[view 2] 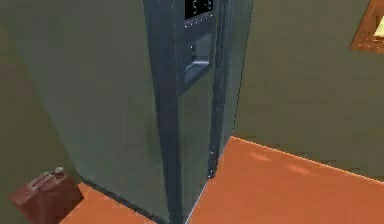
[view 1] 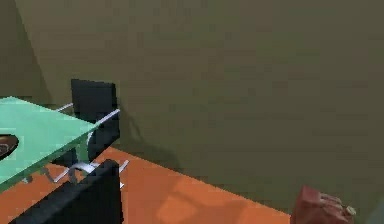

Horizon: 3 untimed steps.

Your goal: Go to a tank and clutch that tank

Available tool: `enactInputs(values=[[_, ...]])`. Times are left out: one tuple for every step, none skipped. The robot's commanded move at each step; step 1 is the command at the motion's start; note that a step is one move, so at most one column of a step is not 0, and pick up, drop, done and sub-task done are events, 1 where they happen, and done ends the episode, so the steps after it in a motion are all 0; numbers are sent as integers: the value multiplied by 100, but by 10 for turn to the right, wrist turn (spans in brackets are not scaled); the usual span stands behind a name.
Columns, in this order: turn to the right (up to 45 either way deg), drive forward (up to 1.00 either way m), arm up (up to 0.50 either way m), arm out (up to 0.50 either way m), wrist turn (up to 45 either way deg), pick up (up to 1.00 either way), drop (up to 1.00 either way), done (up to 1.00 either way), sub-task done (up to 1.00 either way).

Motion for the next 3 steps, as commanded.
enactInputs(values=[[450, 0, 0, 0, 0, 0, 0, 0, 0], [0, 85, 0, 0, 0, 0, 0, 0, 0], [-450, 0, 0, 0, 0, 0, 0, 0, 0]])
